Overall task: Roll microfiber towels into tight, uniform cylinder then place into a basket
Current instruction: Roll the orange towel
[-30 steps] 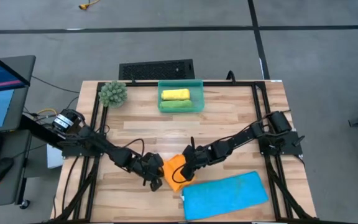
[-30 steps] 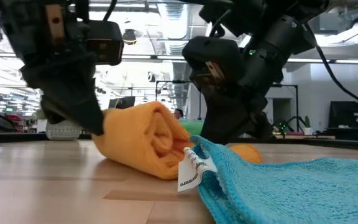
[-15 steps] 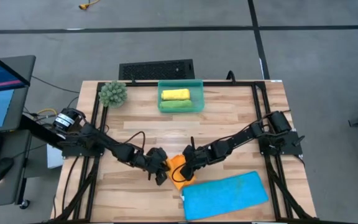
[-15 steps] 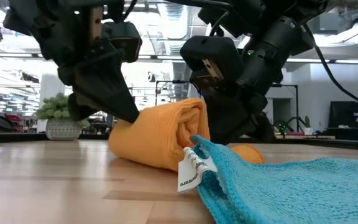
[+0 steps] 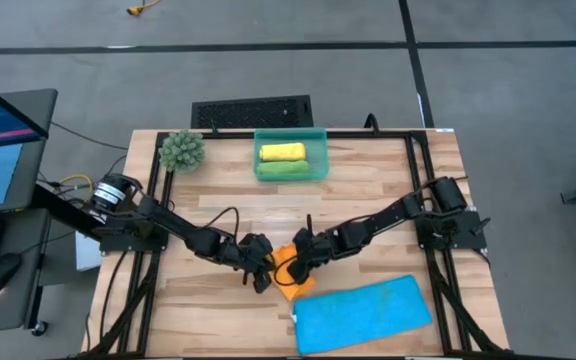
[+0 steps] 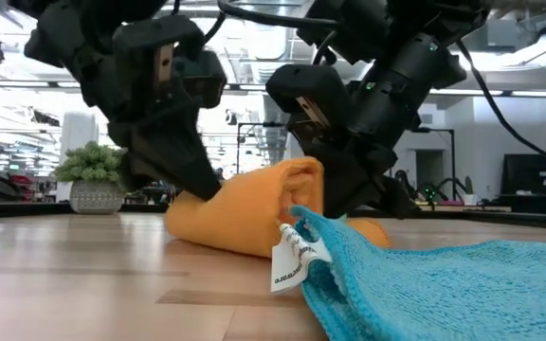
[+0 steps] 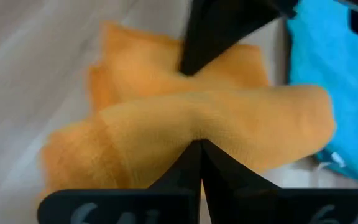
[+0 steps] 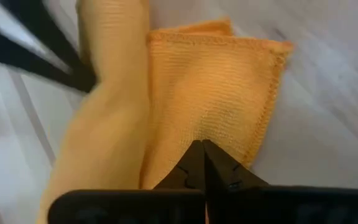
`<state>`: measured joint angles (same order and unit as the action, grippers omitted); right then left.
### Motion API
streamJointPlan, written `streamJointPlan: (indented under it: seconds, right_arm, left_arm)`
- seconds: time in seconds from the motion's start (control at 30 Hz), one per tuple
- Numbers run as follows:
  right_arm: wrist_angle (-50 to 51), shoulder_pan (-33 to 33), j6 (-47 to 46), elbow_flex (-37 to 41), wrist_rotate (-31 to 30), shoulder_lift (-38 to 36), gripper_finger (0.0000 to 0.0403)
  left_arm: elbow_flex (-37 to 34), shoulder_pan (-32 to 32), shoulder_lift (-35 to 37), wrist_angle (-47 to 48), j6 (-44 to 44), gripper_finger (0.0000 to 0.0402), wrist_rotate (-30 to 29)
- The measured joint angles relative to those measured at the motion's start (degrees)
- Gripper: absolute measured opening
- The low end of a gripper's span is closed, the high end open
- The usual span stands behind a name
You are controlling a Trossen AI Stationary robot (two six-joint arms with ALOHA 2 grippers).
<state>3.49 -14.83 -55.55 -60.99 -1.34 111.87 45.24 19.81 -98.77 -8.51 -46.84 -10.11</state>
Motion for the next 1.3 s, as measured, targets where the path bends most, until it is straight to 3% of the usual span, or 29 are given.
streamJointPlan:
  seconds: [0.17,0.53,0.83,1.07,1.3]
  right_arm:
    - [-1.34,0.83,0.13,0.02,-0.07,0.04,0.0014]
    - [0.22,3.88,4.39,-0.22,0.33,-0.14,0.0009]
    - [10.52,4.00,8.00,-0.26,-3.31,-8.19,0.0011]
    - [16.68,-0.92,6.13,-0.28,-6.06,-12.79,0.0010]
    - [3.96,-6.86,15.34,-0.38,-6.19,-10.88,0.0011]
  left_arm:
    - [0.46,-0.15,-3.24,-2.14,0.07,0.0000,0.66]
    - [2.83,-1.76,-3.49,-0.05,0.28,0.0000,-0.73]
    - [2.83,-2.68,-3.49,2.14,-0.37,0.0000,0.60]
    - [2.81,-2.73,-3.49,1.37,-1.97,0.0000,0.85]
    - [2.81,-2.91,-3.49,1.28,-2.04,0.0000,0.95]
